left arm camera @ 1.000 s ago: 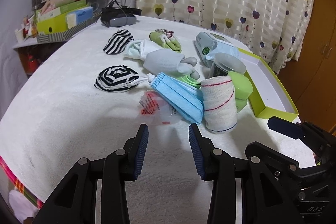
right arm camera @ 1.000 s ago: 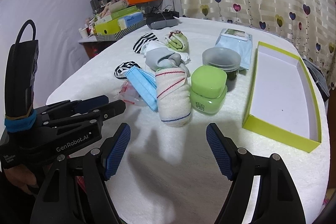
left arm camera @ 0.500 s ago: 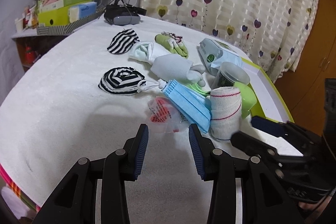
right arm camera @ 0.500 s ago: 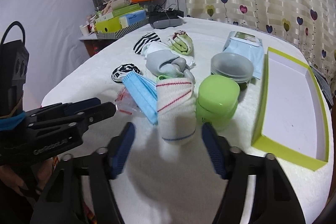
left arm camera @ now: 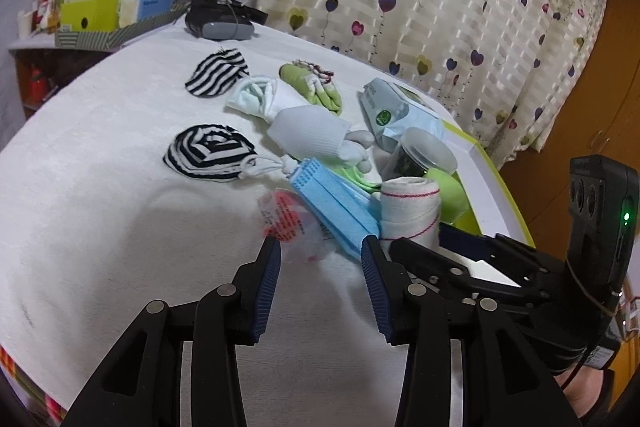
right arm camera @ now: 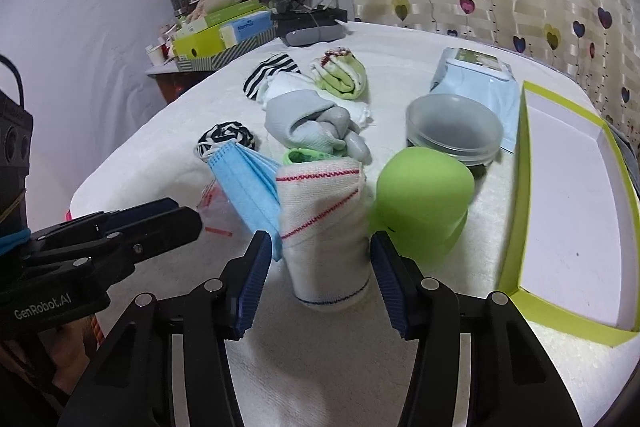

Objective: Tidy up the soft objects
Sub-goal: 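Move the right gripper to the white red-striped rolled sock and close on it, then grasp the blue face mask with the left gripper while the right gripper holds the sock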

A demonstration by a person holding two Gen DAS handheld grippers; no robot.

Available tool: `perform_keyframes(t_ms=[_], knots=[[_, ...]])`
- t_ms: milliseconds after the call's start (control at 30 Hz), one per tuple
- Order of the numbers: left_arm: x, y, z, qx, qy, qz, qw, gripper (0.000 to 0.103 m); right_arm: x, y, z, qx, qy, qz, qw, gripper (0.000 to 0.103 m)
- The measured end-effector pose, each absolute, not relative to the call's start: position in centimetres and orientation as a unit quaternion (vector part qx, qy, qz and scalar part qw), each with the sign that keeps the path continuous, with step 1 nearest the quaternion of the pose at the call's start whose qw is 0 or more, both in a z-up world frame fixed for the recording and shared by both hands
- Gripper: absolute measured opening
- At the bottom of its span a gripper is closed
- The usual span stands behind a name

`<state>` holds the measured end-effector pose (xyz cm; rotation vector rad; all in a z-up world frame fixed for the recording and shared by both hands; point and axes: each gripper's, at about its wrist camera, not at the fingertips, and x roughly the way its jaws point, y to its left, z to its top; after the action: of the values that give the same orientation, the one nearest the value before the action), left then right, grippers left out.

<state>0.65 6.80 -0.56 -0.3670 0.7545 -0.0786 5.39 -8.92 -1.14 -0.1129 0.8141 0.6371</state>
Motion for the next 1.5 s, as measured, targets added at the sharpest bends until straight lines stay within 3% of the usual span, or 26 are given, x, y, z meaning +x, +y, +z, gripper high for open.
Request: perform_keyframes(t_ms=[767, 867, 1067, 1500], knots=[[5.8, 4.7, -2.9, -0.250, 0.410, -0.072, 0.874, 0.041, 2.9, -13.9, 0.9, -0.010, 0.361, 0.313, 0.878, 0.041], [6.0, 4.9, -3.1, -0.253, 0.413, -0.065, 0.873, 0.025, 2.8, -14.2, 1.0, -0.008, 0.360, 0.314, 0.879, 0.041], [5.5, 4.9, -2.7, -0.247, 0.402, -0.062, 0.880, 0.012, 2.5, -14.7, 1.1, -0.005, 0.357, 0.310, 0.881, 0.041], [1.0, 4.5, 1.0, -0.213, 0.350, -0.075, 0.909, 0.010, 0.4, -15.3, 2.4, -0.002, 0.332, 0.303, 0.893, 0.041]])
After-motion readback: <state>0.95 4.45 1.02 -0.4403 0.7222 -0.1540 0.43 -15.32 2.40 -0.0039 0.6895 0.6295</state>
